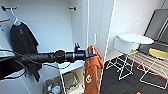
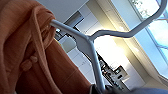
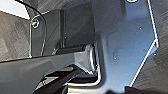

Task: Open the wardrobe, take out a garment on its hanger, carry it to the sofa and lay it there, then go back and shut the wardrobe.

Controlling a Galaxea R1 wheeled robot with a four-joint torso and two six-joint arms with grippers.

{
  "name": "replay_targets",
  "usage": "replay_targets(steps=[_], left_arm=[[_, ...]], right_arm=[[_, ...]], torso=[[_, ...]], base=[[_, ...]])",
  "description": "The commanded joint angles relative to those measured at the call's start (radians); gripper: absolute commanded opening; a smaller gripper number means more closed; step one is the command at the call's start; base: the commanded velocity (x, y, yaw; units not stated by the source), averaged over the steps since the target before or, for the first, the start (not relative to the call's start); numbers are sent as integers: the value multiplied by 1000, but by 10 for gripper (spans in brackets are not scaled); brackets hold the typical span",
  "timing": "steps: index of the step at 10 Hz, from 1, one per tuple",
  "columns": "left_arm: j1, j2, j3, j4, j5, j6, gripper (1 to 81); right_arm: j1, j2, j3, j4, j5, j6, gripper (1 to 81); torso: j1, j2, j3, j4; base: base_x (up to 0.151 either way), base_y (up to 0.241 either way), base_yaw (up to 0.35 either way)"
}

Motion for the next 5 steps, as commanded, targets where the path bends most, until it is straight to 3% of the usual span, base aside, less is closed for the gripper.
replay_targets(steps=[1, 5], left_arm=[[-175, -36, 48, 15, 29, 39, 10], [-152, -16, 53, 17, 29, 47, 10]], right_arm=[[33, 7, 5, -4, -50, 1, 811], [31, 7, 5, -4, -36, 3, 811]], torso=[[0, 0, 0, 0], [0, 0, 0, 0]], base=[[0, 0, -201], [0, 0, -204]])
